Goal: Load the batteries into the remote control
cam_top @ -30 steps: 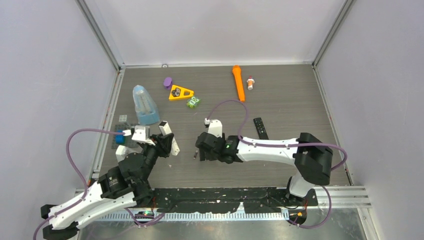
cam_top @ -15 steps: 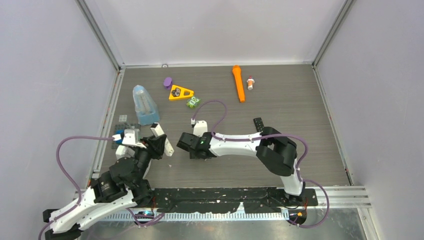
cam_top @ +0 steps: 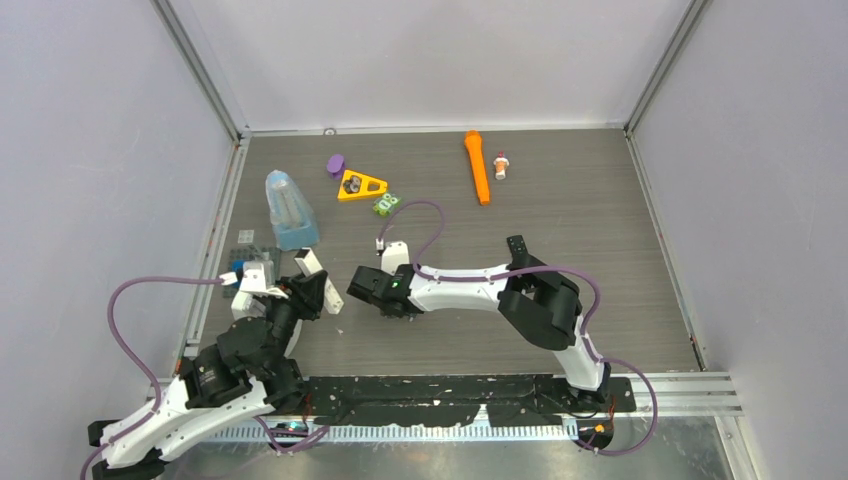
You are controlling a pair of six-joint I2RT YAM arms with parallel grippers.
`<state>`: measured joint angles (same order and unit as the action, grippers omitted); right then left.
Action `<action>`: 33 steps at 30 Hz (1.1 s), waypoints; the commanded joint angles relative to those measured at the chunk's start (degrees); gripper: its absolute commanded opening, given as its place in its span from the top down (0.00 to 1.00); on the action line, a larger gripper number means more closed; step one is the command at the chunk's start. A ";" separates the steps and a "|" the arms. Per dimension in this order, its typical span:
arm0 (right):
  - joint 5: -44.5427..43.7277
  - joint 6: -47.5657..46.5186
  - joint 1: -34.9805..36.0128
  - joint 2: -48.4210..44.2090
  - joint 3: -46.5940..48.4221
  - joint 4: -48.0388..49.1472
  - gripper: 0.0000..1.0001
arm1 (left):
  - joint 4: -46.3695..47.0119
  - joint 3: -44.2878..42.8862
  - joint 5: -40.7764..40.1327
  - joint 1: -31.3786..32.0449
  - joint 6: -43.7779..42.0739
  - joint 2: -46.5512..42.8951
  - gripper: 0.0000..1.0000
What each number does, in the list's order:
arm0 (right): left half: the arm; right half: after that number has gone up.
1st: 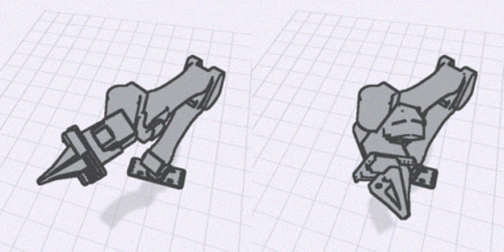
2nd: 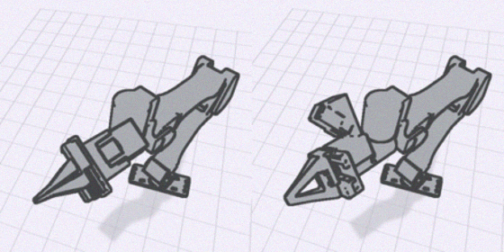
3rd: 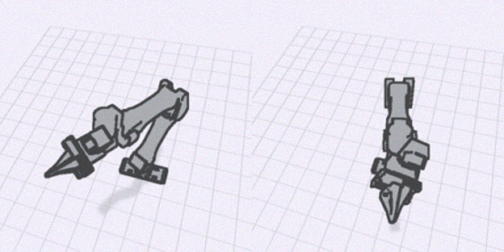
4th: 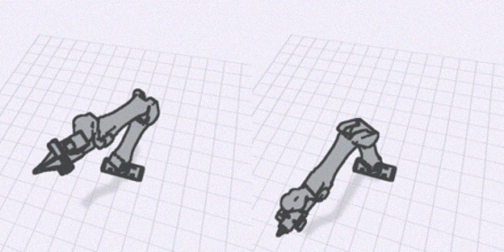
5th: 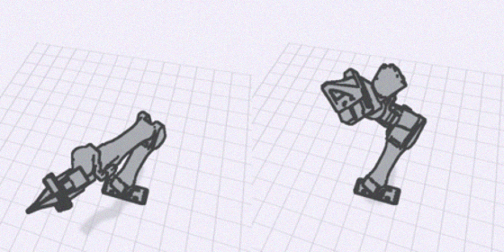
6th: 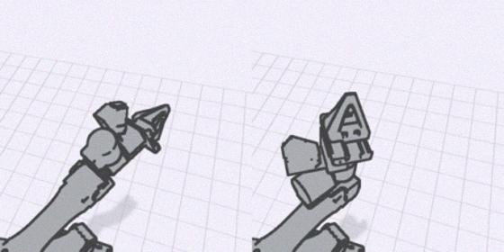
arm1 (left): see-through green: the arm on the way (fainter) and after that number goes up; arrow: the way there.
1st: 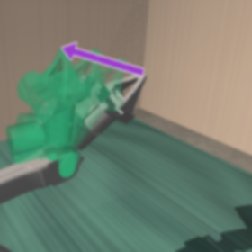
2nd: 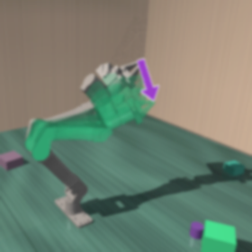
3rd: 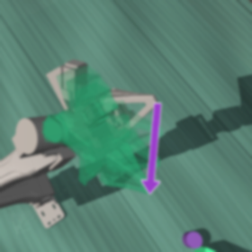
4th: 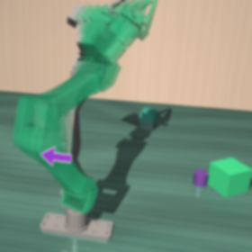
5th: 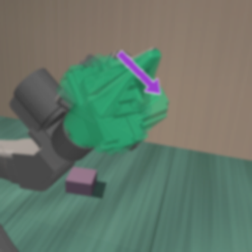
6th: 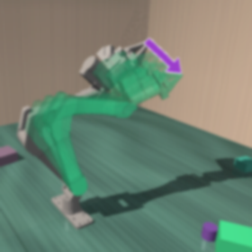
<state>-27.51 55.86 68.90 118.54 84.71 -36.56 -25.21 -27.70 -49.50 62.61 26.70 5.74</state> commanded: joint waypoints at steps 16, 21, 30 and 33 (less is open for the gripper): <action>-4.84 -11.34 -0.38 -36.82 -21.24 12.62 0.95 | 3.24 -2.21 10.44 -0.16 3.48 8.91 1.00; 0.31 -16.80 -0.42 -49.53 -28.07 21.49 0.95 | 12.90 -1.66 21.20 -2.07 4.23 14.12 1.00; 9.24 -24.43 0.71 -65.14 -36.18 32.45 0.94 | 36.40 1.29 47.19 -10.62 16.84 21.48 1.00; 10.46 -26.01 2.63 -66.40 -36.24 35.02 0.93 | 42.47 2.33 49.19 -10.75 20.82 22.93 1.00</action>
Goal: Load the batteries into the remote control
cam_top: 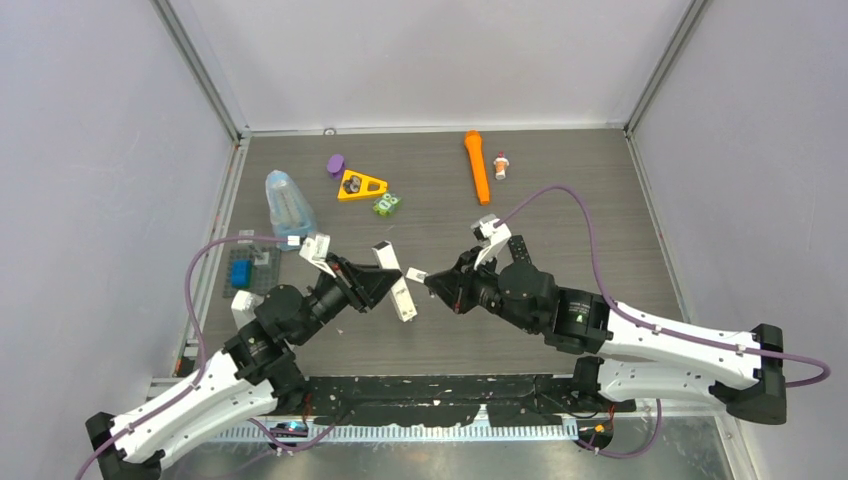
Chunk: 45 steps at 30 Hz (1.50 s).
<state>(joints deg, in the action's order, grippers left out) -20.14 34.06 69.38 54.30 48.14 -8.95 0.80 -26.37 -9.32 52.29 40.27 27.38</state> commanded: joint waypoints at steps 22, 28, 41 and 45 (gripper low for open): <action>-4.17 -11.70 9.97 2.11 2.54 12.51 0.95 | 20.48 5.35 4.06 -1.05 26.91 -1.20 1.00; -10.01 -11.80 12.82 2.10 2.52 14.29 0.95 | 19.31 5.84 1.70 -1.05 28.62 -1.93 1.00; -16.73 -14.93 15.61 5.67 3.01 15.09 0.95 | 19.97 6.98 0.82 -1.10 31.69 -1.54 1.00; -16.14 -15.74 15.90 5.91 2.18 15.70 0.95 | 20.08 7.31 0.26 -1.09 32.73 -2.08 1.00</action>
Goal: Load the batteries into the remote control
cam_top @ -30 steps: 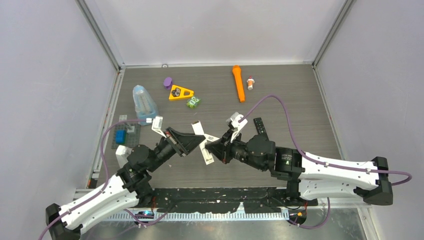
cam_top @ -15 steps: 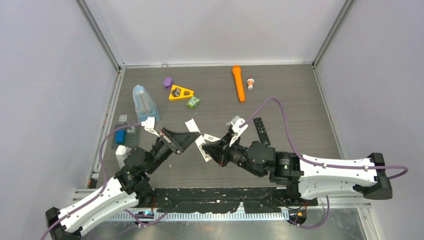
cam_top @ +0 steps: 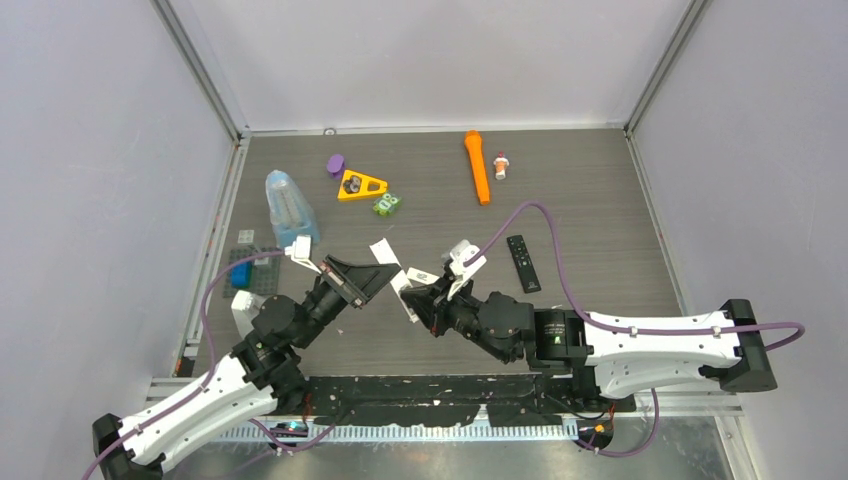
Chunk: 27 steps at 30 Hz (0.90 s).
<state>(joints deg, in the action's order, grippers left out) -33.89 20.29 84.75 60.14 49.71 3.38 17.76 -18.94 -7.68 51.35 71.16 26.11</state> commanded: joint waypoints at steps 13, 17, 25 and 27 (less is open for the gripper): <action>4.76 -1.12 0.68 0.78 -0.57 1.15 0.84 | 4.26 0.58 -2.37 -0.15 2.46 -1.99 1.00; 4.43 -0.73 0.74 1.86 0.59 0.36 0.81 | 4.80 0.90 -2.16 -0.17 2.41 -1.59 1.00; -1.39 2.16 0.68 3.82 4.83 -6.78 0.78 | 6.39 0.57 -2.08 -0.20 2.15 -0.30 1.00; -1.76 2.54 0.69 4.14 5.69 -7.75 0.74 | 6.81 0.60 -1.99 -0.18 2.19 -0.02 1.00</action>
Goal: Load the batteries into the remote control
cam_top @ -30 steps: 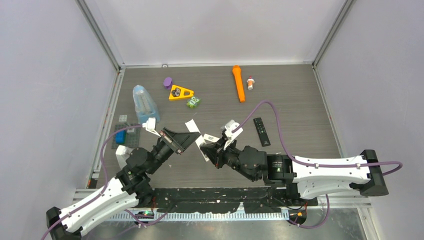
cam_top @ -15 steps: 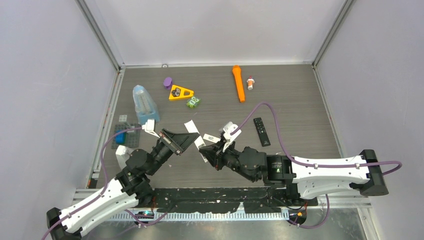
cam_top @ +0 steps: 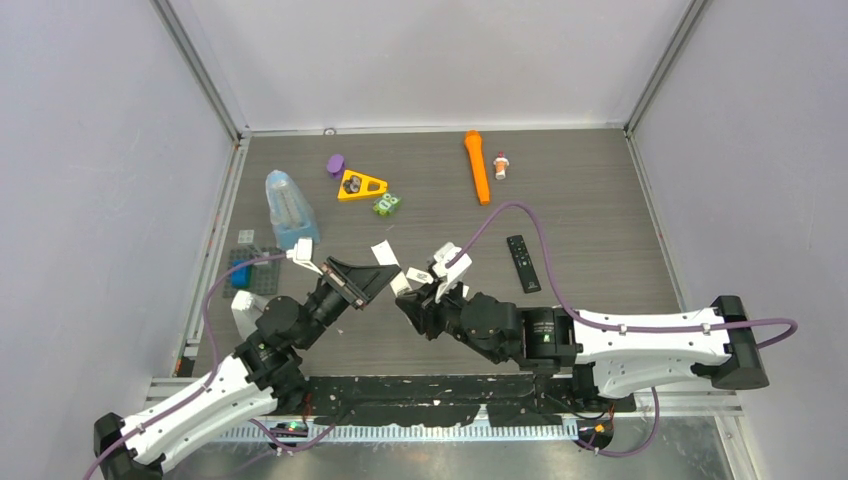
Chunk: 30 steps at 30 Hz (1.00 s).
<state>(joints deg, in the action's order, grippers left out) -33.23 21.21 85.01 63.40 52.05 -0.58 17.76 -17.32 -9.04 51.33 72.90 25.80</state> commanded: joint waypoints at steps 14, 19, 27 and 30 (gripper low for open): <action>-2.66 5.39 0.38 -3.60 6.74 -6.96 0.42 | 8.89 0.79 -1.30 -0.18 -0.63 -0.31 1.00; -2.40 9.24 0.35 -7.87 7.93 -9.78 0.24 | 13.14 3.02 -2.34 -0.11 -2.30 -0.86 1.00; -6.03 32.09 -0.15 -13.54 5.89 -19.22 0.04 | 20.40 5.61 -4.62 -0.05 -5.80 -1.81 1.00; -5.50 37.14 -0.19 -14.72 3.35 -17.62 0.05 | 20.97 5.35 -4.68 -0.13 -6.00 -1.64 1.00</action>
<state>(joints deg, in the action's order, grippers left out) -36.93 46.41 84.95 49.71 57.71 -17.39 31.55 -11.60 -11.88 51.24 68.90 24.67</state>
